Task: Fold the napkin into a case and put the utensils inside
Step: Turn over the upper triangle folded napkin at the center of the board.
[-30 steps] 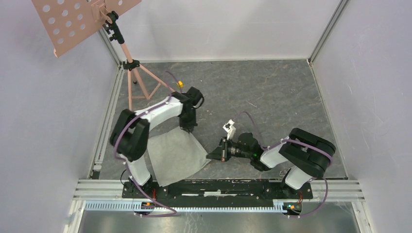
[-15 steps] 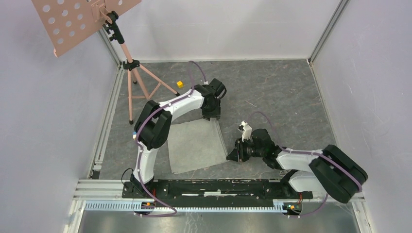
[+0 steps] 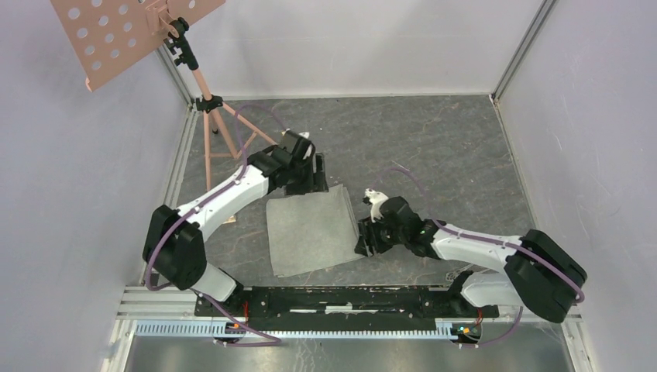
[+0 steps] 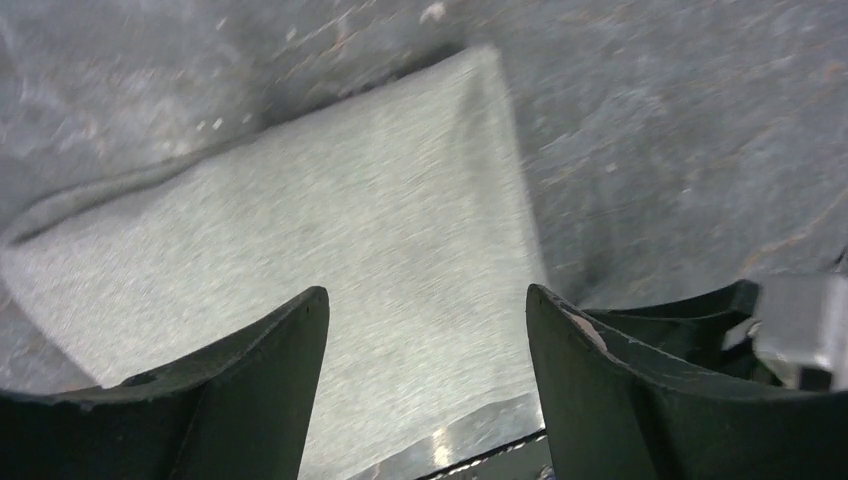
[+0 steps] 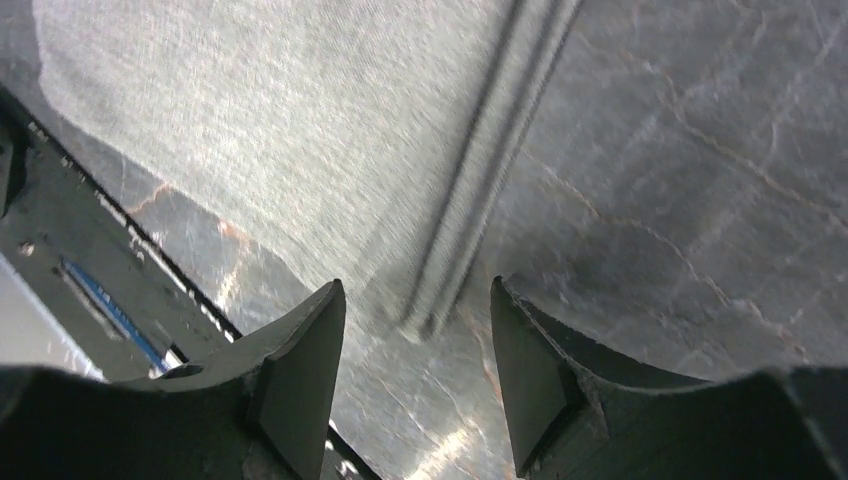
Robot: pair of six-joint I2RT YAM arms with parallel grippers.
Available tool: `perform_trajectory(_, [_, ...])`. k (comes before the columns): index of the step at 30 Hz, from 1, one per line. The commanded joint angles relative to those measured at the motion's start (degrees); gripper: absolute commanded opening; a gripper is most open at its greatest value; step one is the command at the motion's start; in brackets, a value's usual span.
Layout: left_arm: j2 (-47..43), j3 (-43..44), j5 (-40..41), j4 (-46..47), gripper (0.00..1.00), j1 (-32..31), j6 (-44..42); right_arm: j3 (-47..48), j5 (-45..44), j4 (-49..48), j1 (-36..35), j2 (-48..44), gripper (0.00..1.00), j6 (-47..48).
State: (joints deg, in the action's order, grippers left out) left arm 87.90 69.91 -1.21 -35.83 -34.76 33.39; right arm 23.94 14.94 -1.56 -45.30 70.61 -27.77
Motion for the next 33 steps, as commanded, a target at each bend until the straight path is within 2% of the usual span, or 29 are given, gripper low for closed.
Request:
perform_trajectory(1, [-3.7, -7.6, -4.0, 3.6, 0.79, 3.5, -0.7, 9.2, -17.6, 8.6, -7.0, 5.2, 0.61, -1.5])
perform_trajectory(4, [-5.2, -10.9, -6.9, 5.7, 0.78, 5.3, -0.2, 13.1, -27.7, 16.0, -12.3, 9.4, 0.61, -1.8])
perform_trajectory(7, [-3.8, -12.1, -10.5, 8.7, 0.73, 5.9, 0.8, 13.5, -31.5, 19.4, -14.4, 11.8, 0.56, -3.0])
perform_trajectory(9, [-0.9, -11.7, -14.5, 11.8, 0.64, 5.9, 1.9, 11.4, -32.8, 19.3, -14.6, 10.2, 0.48, -4.3])
perform_trajectory(12, [4.7, -11.0, -20.7, 18.9, 0.46, 5.8, 5.3, 8.6, -33.8, 17.9, -14.6, 6.8, 0.38, -5.4])
perform_trajectory(15, [10.5, -8.4, -23.5, 23.6, 0.36, 5.5, 8.6, 7.9, -33.0, 16.8, -14.6, 5.4, 0.30, -5.0])
perform_trajectory(20, [19.1, -1.7, -24.8, 26.7, 0.29, 4.8, 11.3, 6.9, -32.6, 15.4, -14.5, 5.0, 0.26, -5.0])
perform_trajectory(33, [38.1, 14.5, -27.0, 24.0, 0.25, 3.7, 11.9, 0.9, -32.5, 15.6, -8.2, 0.4, 0.27, -0.5])
